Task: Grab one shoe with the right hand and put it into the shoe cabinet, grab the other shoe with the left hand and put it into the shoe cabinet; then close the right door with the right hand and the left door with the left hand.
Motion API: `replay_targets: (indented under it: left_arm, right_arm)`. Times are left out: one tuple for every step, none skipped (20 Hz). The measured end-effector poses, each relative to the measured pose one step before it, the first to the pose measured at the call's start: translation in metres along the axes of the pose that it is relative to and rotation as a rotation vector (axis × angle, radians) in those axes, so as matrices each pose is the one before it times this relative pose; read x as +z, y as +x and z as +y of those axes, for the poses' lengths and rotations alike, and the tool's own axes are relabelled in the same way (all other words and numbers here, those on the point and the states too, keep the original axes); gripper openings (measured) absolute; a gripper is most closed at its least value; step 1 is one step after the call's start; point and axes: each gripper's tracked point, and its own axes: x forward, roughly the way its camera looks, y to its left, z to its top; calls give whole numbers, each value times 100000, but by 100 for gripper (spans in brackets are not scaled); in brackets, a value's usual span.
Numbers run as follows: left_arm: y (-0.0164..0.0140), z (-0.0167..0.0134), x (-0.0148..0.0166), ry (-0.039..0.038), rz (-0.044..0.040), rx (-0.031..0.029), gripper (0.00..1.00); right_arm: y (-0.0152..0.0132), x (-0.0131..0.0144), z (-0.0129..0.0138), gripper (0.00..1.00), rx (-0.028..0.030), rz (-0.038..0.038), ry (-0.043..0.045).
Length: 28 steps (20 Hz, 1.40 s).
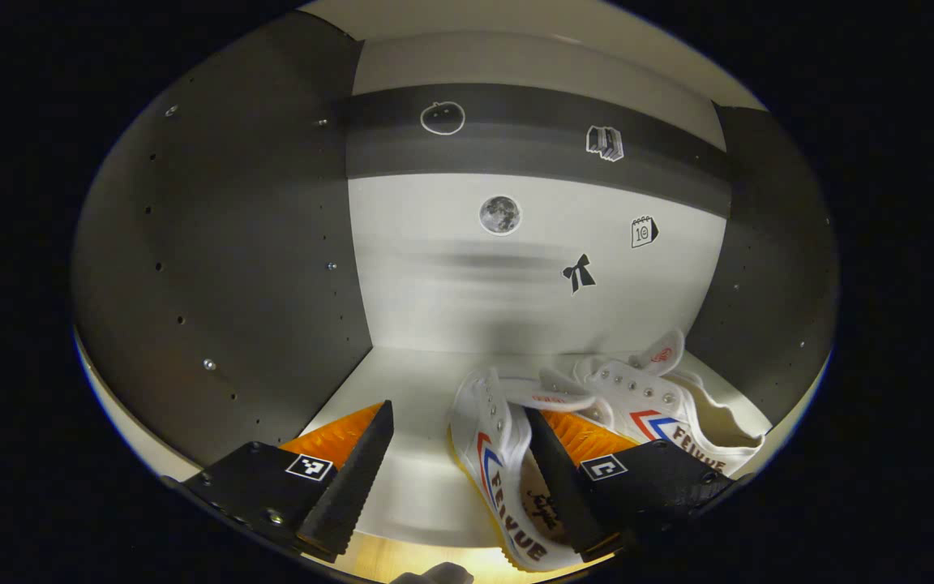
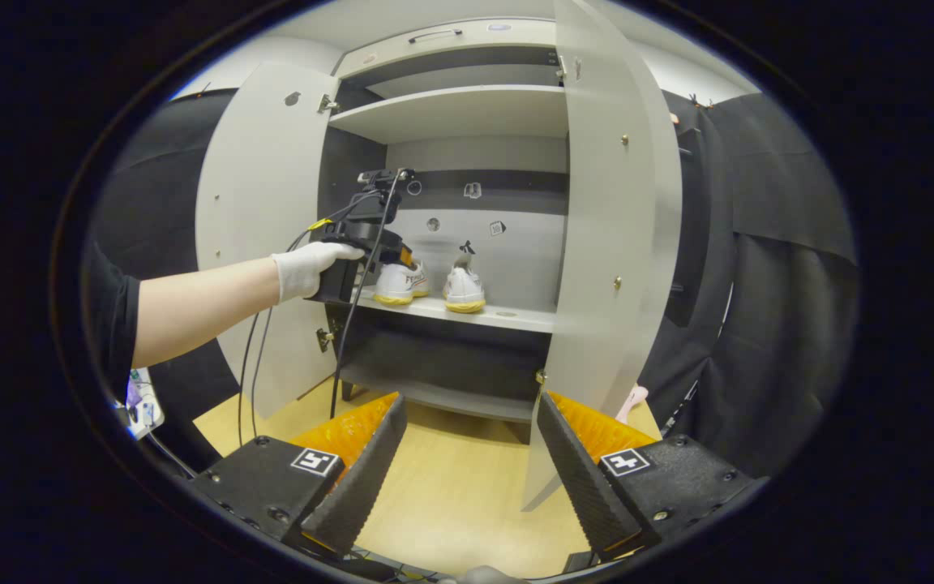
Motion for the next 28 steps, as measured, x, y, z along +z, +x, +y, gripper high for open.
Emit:
replay_targets:
  left_arm:
    - [-584,18,379,463,-2012,-318,95]
    - [-907,-46,353,139,-2645,-135,95]
    - [-830,-43,440,-693,-2530,-221,95]
    - [-943,-329,477,-1149,-2571,-1425,95]
    - [-876,-362,559,-588,-2979,-1446,95]
    - [-1004,-54,555,672,-3126,-394,96]
    - [-1044,221,533,964,-2829,395,95]
    - [-1101,-10,442,385,-2629,263,95]
    - [-1128,-281,436,28,-2258,-547,95]
    - [-1259,-298,512,-412,-2147,-1054,95]
    - [-1377,-100,504,131,-1869,-267,95]
    - [-1421,-105,610,551,-2906,-28,95]
    - [-1451,-123,774,519,-2959,-194,95]
    - [-1393,-11,510,778,-2259,99,95]
    - [-1501,-81,474,554,-2559,169,95]
    - [-1446,-275,335,458,-1971,-784,95]
    - [-1553,-225,6,670,-843,-356,95]
    - [-1377,-146,62,677,-1551,-283,95]
    - [-1471,-93,-320,555,-168,-449,95]
    - [-1507,154,-118,643,-596,249,95]
    - [-1471,6,-245,-86,-521,321,95]
    - [-1302,-129,-199,-541,-1056,-313,95]
    - [-1550,64,-97,-100,-479,-114,94]
    - [-1562,283,-1,573,-512,136,94]
    - [-1391,102,-259,493,211,47,94]
    - [-1319,82,-285,806,93,-16,94]
    - [-1296,118,-272,822,433,586,94]
    - [-1434,143,-529,190,400,870,94]
  right_arm:
    - [-73,192,154,100,31,-505,-202]
    - [-68,110,180,100,53,-601,-209]
    - [-38,80,180,100,114,-274,-68]
    - [-38,46,278,100,217,-250,-165]
    - [-54,77,184,100,70,-392,-135]
    - [-84,68,274,100,135,-248,-133]
    - [-103,111,174,100,-48,-275,-108]
    - [-150,12,177,100,-123,-361,-157]
    - [-160,117,129,100,-212,-533,-145]
    - [-111,141,39,100,-525,-467,-53]
    - [-162,146,50,100,-445,-376,173]
    - [-181,120,27,100,-408,-610,367]
    - [-143,141,-22,100,-547,-521,240]
    - [-138,145,-71,100,-700,-467,55]
    - [-178,198,-95,100,-761,-542,6]
    - [-156,78,-47,100,-739,-450,198]
    - [-216,199,-92,100,-733,-562,292]
    - [-176,127,-214,100,-871,-547,350]
    - [-252,97,-155,100,-872,-166,481]
    - [-276,173,-117,100,-795,-721,590]
    - [-264,206,-179,100,-1028,-617,474]
    - [-279,164,-117,100,-802,-754,328]
    - [-335,187,-124,100,-918,-520,35]
    - [-218,69,-186,100,-906,-592,-87]
    - [-264,116,-166,100,-1079,-393,93]
    - [-370,40,-283,100,-1101,-241,204]
    - [-300,63,-275,100,-914,-496,562]
    - [-175,-8,-257,100,-807,27,871]
